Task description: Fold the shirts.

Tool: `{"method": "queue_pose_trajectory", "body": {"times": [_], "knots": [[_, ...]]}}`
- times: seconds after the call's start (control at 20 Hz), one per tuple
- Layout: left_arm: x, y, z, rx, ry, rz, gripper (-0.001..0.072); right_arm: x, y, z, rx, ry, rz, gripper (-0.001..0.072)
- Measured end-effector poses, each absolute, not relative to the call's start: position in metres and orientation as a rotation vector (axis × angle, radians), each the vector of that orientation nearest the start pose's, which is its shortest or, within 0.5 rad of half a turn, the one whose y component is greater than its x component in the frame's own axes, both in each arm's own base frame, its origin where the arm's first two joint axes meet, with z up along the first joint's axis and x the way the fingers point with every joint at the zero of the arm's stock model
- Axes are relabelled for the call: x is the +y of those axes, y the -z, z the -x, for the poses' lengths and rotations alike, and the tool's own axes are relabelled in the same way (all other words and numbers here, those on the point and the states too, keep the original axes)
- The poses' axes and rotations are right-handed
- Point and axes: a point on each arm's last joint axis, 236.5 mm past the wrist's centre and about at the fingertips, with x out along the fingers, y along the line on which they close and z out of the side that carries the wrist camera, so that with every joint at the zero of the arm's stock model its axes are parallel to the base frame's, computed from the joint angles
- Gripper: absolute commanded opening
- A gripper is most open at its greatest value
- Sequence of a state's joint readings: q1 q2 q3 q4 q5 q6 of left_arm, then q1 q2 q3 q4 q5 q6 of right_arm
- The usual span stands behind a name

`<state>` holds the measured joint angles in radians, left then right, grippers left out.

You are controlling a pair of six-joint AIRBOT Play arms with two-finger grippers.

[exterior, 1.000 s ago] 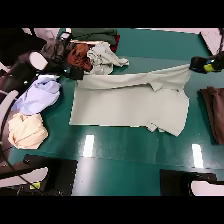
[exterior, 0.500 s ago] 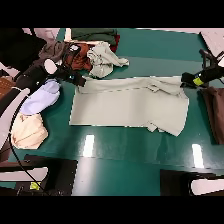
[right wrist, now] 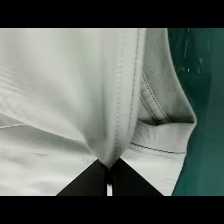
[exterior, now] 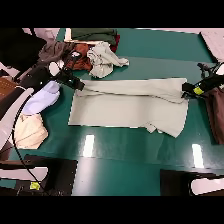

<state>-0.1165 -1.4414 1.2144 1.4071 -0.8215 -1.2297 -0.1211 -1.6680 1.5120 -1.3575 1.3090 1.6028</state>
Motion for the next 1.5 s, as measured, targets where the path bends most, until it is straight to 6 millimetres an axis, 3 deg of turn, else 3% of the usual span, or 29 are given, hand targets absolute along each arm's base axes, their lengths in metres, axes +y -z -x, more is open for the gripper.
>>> {"method": "queue_pose_trajectory", "body": {"times": [0.05,0.1,0.15,0.35,0.5,0.6,0.75,0.9,1.1,1.3,1.5], "knots": [[-0.082,0.007,-0.464,1.015,0.330,-0.206,0.0026,-0.005,0.037,-0.440,1.447,-0.006,-0.310,0.0168],[-0.082,0.008,-0.464,1.016,0.329,-0.209,0.0324,-0.005,0.037,-0.440,1.448,-0.004,-0.309,0.0585],[-0.081,0.009,-0.463,1.024,0.325,-0.205,0.0660,-0.007,0.037,-0.439,1.451,0.000,-0.304,0.0703],[-0.071,0.005,-0.442,1.115,0.240,-0.119,0.0675,-0.009,0.024,-0.426,1.503,-0.016,-0.301,0.0703],[-0.059,-0.010,-0.410,1.179,0.178,-0.065,0.0647,-0.007,0.011,-0.404,1.526,-0.026,-0.304,0.0703],[-0.041,-0.016,-0.384,1.207,0.117,0.015,0.0646,-0.006,0.008,-0.381,1.536,-0.022,-0.309,0.0702],[-0.020,-0.003,-0.331,1.316,0.076,0.254,0.0646,-0.007,0.012,-0.344,1.537,-0.011,-0.334,0.0700],[-0.022,0.012,-0.297,1.387,0.108,0.523,0.0646,-0.002,0.015,-0.320,1.500,-0.031,-0.417,0.0699],[-0.031,0.040,-0.279,1.451,0.144,0.696,0.0646,0.003,0.005,-0.312,1.411,-0.059,-0.514,0.0698],[-0.035,0.065,-0.276,1.500,0.162,0.774,0.0646,0.006,-0.005,-0.313,1.354,-0.075,-0.552,0.0698],[-0.047,0.074,-0.278,1.522,0.205,0.828,0.0647,0.008,-0.008,-0.315,1.332,-0.081,-0.566,0.0698]]}}
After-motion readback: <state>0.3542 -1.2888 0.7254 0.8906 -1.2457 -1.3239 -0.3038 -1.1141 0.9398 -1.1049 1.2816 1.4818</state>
